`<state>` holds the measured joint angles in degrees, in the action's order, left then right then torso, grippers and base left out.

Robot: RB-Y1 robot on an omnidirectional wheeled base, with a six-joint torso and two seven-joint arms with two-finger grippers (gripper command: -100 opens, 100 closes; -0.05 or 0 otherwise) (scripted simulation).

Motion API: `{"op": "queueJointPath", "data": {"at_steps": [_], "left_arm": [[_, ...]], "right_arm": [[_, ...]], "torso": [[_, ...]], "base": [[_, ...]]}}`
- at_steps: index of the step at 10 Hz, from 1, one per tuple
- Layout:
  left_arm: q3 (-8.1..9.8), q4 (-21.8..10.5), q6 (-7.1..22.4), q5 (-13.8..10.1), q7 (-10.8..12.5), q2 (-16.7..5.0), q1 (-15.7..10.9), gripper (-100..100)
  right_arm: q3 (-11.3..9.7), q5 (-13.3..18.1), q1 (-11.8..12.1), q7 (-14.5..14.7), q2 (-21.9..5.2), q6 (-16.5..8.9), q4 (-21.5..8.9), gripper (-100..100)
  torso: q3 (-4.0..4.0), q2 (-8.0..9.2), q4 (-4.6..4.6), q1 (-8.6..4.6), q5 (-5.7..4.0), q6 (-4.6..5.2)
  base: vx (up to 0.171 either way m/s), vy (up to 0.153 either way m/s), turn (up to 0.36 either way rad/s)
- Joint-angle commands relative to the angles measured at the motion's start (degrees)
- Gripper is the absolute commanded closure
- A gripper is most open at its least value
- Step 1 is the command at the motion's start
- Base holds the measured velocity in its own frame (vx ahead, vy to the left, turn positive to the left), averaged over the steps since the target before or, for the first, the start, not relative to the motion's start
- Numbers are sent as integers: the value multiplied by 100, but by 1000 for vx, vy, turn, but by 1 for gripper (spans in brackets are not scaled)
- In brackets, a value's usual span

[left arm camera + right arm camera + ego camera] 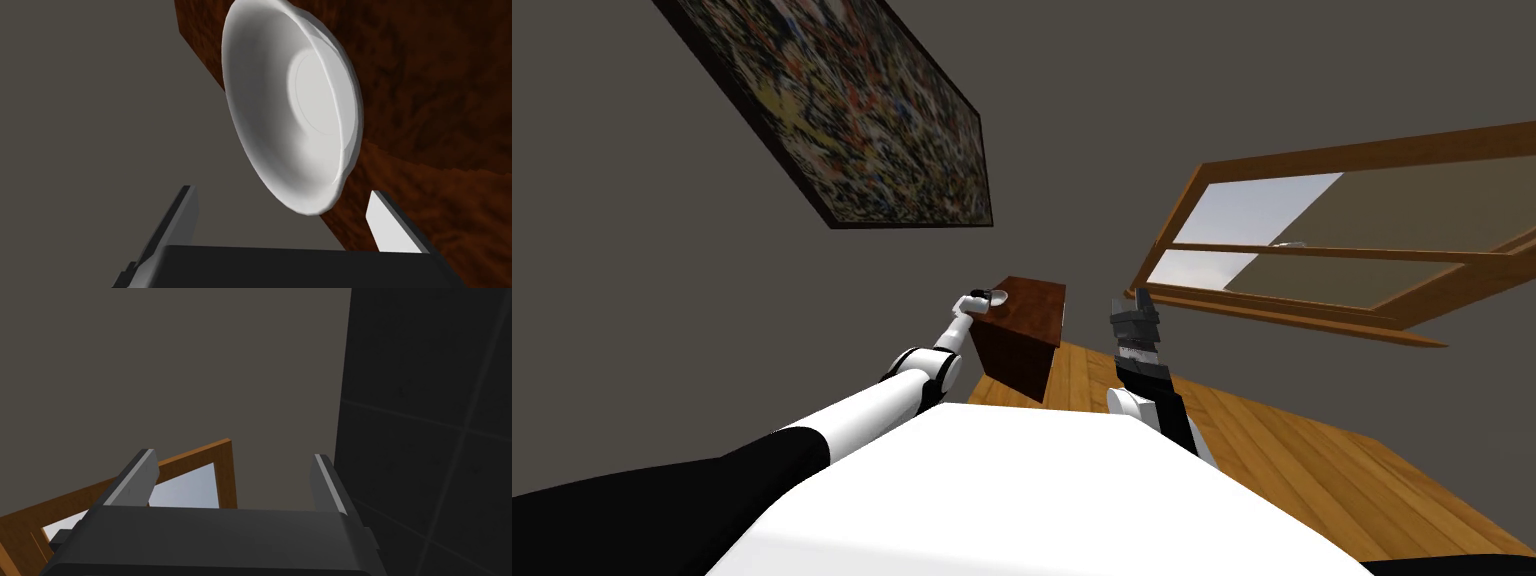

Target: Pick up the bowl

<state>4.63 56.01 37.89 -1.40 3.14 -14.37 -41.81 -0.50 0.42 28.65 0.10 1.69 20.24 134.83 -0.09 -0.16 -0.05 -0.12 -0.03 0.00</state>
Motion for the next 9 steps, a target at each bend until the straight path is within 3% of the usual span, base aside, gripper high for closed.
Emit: {"op": "queueJointPath", "data": {"at_steps": [1, 4, 5, 6, 7, 8, 9], "left_arm": [[21, -286, 286, -69, 53, -26, -286, -100], [37, -716, 620, -130, 96, -47, -575, -100], [51, -925, 845, -191, 138, -68, -813, -100], [51, -1006, 866, -191, 138, -68, -813, -100], [63, -1222, 1097, -251, 177, -87, -1036, -100], [63, -1282, 1097, -251, 177, -87, -1036, -100], [73, -1533, 1310, -310, 213, -105, -1241, -100]], "right_arm": [[0, 0, 0, 0, 0, 0, 0, 0], [0, 0, 0, 0, 0, 0, 0, 0], [0, 0, 0, 0, 0, 0, 0, 0], [0, 0, 0, 0, 0, 0, 0, 0], [0, 0, 0, 0, 0, 0, 0, 0], [0, 0, 0, 0, 0, 0, 0, 0], [0, 0, 0, 0, 0, 0, 0, 0]], "torso": [[0, 0, 0, 0, 0, 0], [-2, -4, 0, -3, -1, 0], [-2, -2, -1, 1, 0, 0], [-2, -4, 0, 2, 0, 0], [-2, -2, -1, 3, 1, 0], [-2, -3, 0, 3, 0, -1], [-2, -2, -1, 4, 1, 0]], "base": [[31, -34, 75], [29, -34, 47], [33, -25, 59], [27, -25, 36], [30, -26, 58], [28, -24, 33], [37, -29, 45]]}}
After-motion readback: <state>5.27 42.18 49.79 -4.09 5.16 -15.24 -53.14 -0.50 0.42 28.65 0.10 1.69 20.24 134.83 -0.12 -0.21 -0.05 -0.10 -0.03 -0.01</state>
